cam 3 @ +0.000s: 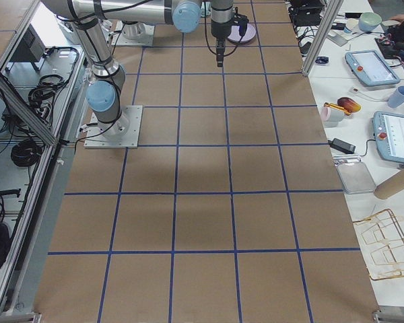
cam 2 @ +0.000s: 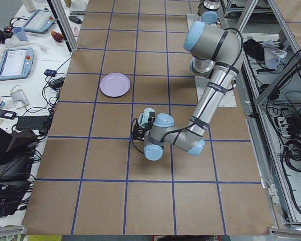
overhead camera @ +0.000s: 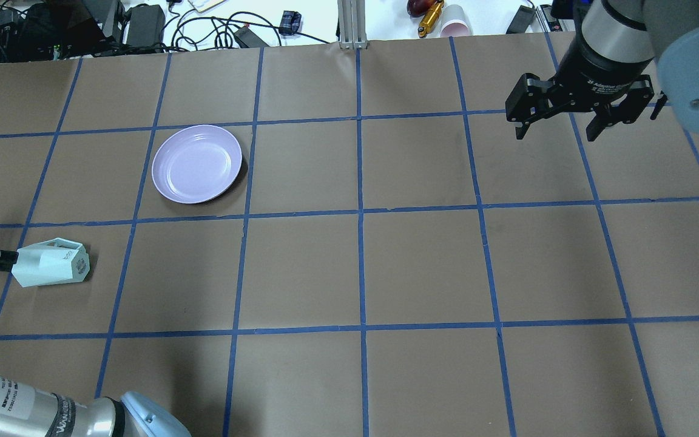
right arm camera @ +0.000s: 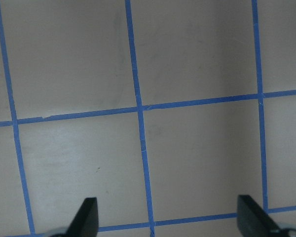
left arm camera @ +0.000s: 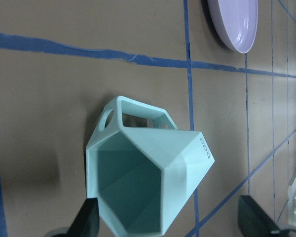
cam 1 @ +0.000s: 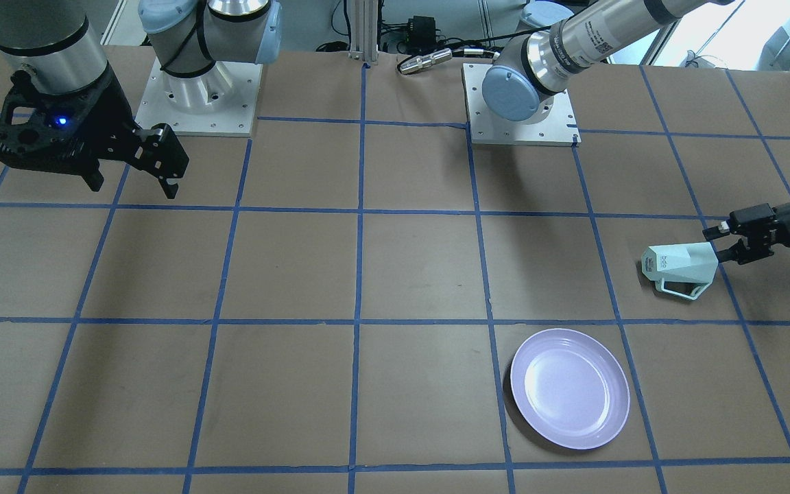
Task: Flip cup and place on plate
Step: 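Close the left gripper on the cup rim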
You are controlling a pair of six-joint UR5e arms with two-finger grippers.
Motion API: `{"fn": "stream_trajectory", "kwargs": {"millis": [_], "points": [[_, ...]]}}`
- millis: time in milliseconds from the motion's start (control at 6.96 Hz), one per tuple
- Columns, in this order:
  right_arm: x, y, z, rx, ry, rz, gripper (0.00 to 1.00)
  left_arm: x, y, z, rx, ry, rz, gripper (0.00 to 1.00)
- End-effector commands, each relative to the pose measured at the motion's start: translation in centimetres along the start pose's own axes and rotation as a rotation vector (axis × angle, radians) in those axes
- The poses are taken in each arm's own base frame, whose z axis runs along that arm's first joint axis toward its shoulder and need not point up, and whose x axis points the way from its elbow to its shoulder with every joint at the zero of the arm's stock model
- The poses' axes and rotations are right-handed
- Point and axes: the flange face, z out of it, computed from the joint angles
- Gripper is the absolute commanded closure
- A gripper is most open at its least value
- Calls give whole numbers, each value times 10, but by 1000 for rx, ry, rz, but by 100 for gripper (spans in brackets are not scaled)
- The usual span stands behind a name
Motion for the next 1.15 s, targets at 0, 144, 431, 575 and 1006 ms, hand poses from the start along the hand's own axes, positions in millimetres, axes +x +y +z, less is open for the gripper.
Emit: {"fn": "stream_trajectory", "kwargs": {"millis": [0,144,431,575,1006], "points": [[0,0,1,-2,1,0,0,-3,0,3,-1,16,22,0],[0,0,0,0,-1,0,0,-3,0,5,-3,21,24,0],[0,0,1,-2,0,0,0,-5,-3,14,-16,42,63,0],[0,0,0,0,1,0,0,-8,-3,16,-16,48,72,0],[0,0,1,-2,0,0,0,-12,-4,19,0,63,75,5]]}}
